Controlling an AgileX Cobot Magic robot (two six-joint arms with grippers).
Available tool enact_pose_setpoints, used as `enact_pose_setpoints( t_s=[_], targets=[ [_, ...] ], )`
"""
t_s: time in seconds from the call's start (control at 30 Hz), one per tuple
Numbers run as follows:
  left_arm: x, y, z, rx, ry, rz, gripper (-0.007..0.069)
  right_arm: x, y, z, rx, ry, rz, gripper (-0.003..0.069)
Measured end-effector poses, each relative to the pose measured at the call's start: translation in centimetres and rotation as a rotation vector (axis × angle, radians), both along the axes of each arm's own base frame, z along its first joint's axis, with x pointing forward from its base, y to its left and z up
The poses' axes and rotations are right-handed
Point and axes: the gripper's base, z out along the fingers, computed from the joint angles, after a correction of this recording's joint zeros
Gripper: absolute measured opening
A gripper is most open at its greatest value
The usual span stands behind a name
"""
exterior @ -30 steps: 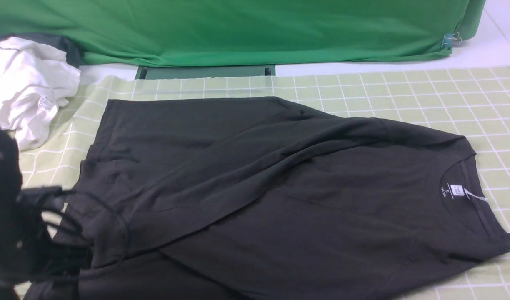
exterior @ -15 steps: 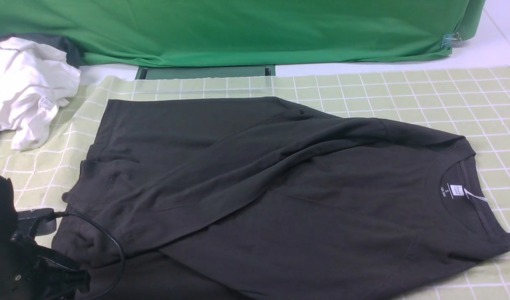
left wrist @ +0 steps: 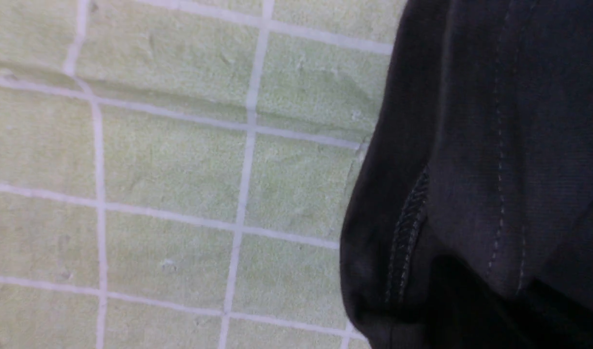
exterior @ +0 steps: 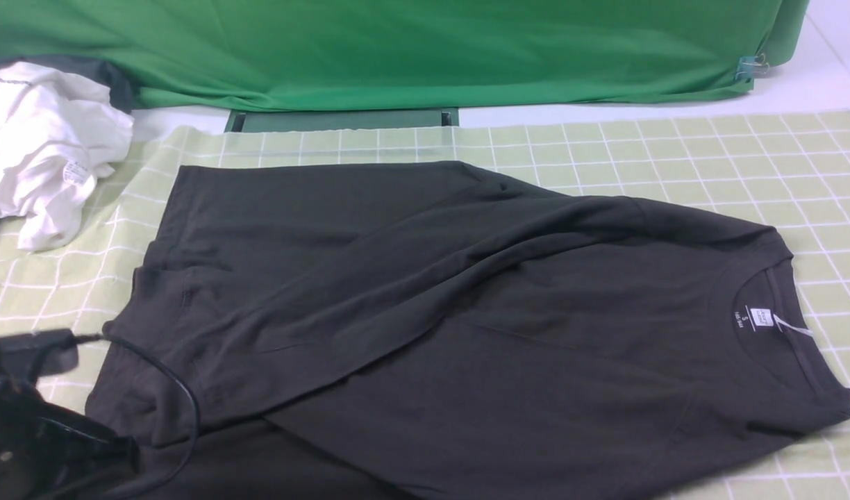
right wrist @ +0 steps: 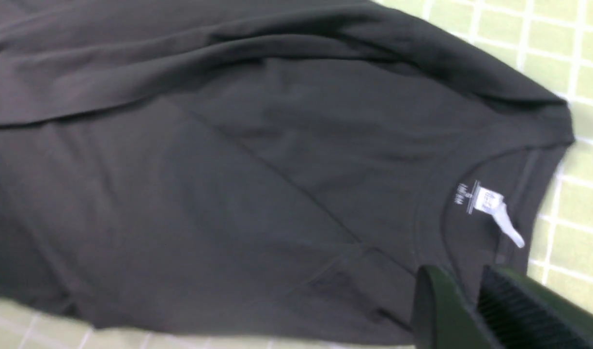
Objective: Fold a long-sleeved shirt over a green coffee tablecloth.
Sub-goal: 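Grasp the near edge of the shirt at its hem and shoulder corners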
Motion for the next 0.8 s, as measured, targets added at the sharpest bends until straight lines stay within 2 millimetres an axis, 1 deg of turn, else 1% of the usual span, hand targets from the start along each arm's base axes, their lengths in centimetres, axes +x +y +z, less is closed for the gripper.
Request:
enact_pose_setpoints(
  t_s=[0.07, 0.17, 0.23, 0.27, 0.37, 0.4, 0.43, 0.5, 0.57, 0.6, 0.63, 0.73, 0.8],
  targets=[
    [-0.5, -0.1, 0.9, -0.001, -0.032, 0.003, 0.0008, 0.2, 0.8, 0.3, -0.006, 0.009, 0.059, 0.0129],
    [-1.4, -0.2, 2.1, -0.003, -0.076, 0.007, 0.0008, 0.6, 2.9, -0.6, -0.026, 0.067, 0.184, 0.0139],
    [-1.8, -0.2, 2.7, -0.001, -0.103, 0.007, 0.0006, 1.0, 5.2, -2.0, -0.059, 0.132, 0.299, 0.0146],
    [-1.9, -0.2, 2.8, -0.001, -0.113, 0.008, 0.0006, 1.1, 5.9, -2.4, -0.071, 0.152, 0.331, 0.0148],
    [-2.2, -0.3, 3.2, -0.002, -0.129, 0.006, 0.0006, 1.4, 9.8, -5.1, -0.171, 0.232, 0.479, 0.0168],
    [-2.3, -0.3, 3.3, -0.002, -0.128, 0.006, 0.0006, 1.5, 10.5, -5.7, -0.201, 0.239, 0.503, 0.0176],
    [-2.3, -0.3, 3.3, -0.002, -0.127, 0.006, 0.0006, 1.3, 11.6, -6.4, -0.237, 0.251, 0.540, 0.0187],
    [-2.3, -0.3, 3.3, -0.002, -0.123, 0.006, 0.0006, 1.2, 13.9, -8.6, -0.342, 0.282, 0.603, 0.0233],
    [-2.4, -0.3, 3.3, -0.003, -0.119, 0.006, 0.0006, 0.9, 15.4, -10.1, -0.412, 0.302, 0.641, 0.0273],
    [-2.4, -0.3, 3.3, -0.003, -0.119, 0.006, 0.0006, 0.8, 15.7, -10.4, -0.422, 0.310, 0.648, 0.0277],
    [-2.4, -0.3, 3.3, -0.003, -0.118, 0.006, 0.0006, 0.6, 16.7, -11.5, -0.470, 0.316, 0.672, 0.0313],
    [-2.4, -0.3, 3.3, -0.002, -0.118, 0.002, 0.0006, 0.7, 17.9, -13.1, -0.511, 0.324, 0.699, 0.0358],
    [-2.4, -0.3, 3.3, -0.002, -0.119, 0.001, 0.0006, 0.9, 18.3, -14.0, -0.521, 0.323, 0.705, 0.0386]
  ],
)
